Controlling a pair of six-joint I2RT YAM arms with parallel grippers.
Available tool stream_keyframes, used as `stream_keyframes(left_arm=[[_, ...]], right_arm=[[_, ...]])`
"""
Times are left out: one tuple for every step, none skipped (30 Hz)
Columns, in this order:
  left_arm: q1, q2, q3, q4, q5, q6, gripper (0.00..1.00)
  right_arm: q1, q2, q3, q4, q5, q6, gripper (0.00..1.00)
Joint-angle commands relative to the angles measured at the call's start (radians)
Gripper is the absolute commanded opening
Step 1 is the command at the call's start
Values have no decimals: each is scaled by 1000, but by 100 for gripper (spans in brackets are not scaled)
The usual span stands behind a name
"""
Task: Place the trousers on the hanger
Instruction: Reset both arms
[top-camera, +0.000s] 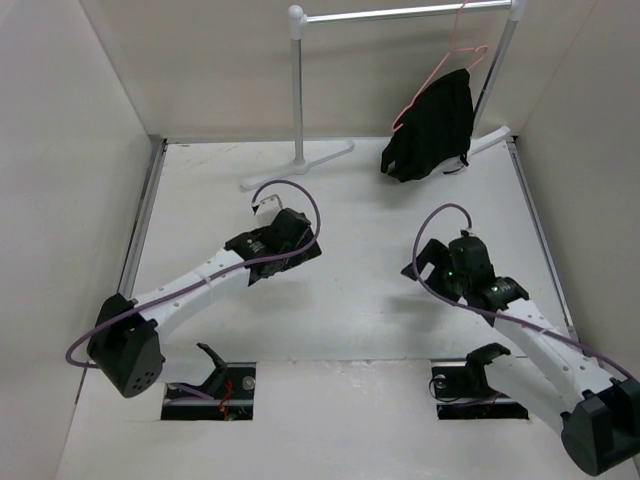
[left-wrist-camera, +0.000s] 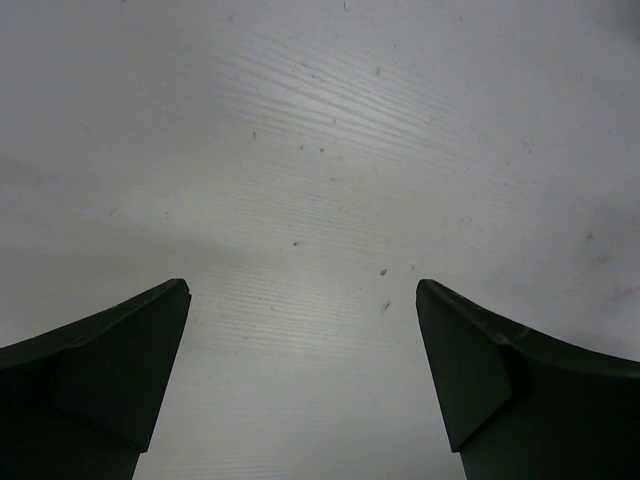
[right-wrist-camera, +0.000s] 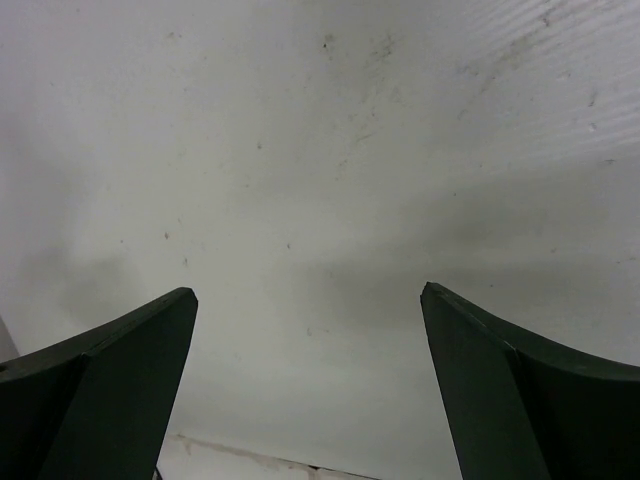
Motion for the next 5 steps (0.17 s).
stream_keyframes(left_arm=[[-17,-29,21,-45,-62,-33,100],[-17,-19,21,-42,-56,-32,100],[-19,-12,24,-42,-54,-28,100],[-20,-6,25,-40,-53,-25,100],[-23,-2,25,-37,-51,-21,100]], right_arm=[[38,-5,32,53,-8,-20,100],[49,-7,48,47,18,-28,100],[53,-5,59,44,36,-34,100],[58,2,75,33,53,-39,100],[61,12,91,22,66,-45,100]])
